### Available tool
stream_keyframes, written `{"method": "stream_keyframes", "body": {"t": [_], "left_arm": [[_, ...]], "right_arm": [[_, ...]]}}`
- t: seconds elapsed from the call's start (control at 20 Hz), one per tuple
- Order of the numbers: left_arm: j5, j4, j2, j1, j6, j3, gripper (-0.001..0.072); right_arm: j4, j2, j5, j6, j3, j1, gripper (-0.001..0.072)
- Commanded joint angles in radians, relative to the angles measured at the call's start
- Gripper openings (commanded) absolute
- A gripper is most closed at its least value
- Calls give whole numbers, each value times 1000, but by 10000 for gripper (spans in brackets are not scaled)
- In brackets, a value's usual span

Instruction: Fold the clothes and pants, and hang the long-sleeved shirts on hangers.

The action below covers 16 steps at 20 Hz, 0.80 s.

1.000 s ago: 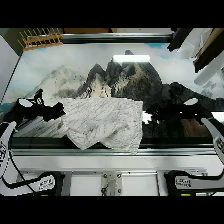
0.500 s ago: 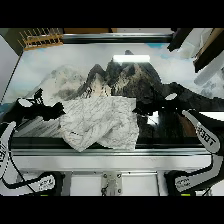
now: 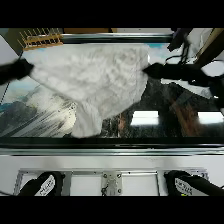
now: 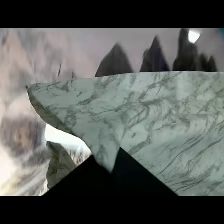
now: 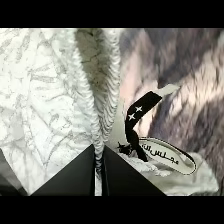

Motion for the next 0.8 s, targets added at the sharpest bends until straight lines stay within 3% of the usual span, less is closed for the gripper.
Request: {"method": "stream_keyframes", "body": {"t": [0.0, 0.2, 0.4, 0.6, 0.75], "left_arm": [[30, 2, 204, -22, -1, 186, 6], [66, 10, 365, -29, 0, 239, 6], [85, 10, 420, -28, 0, 238, 6], [47, 8, 309, -29, -1, 238, 6], [18, 1, 116, -55, 0, 238, 6]], "right_arm": [[-10, 229, 5, 1, 68, -7, 14], [-10, 406, 5, 32, 68, -7, 14], [-71, 481, 75, 154, 67, -6, 13], [-307, 476, 246, 378, 51, -5, 13], [-369, 430, 314, 471, -36, -5, 13]]}}
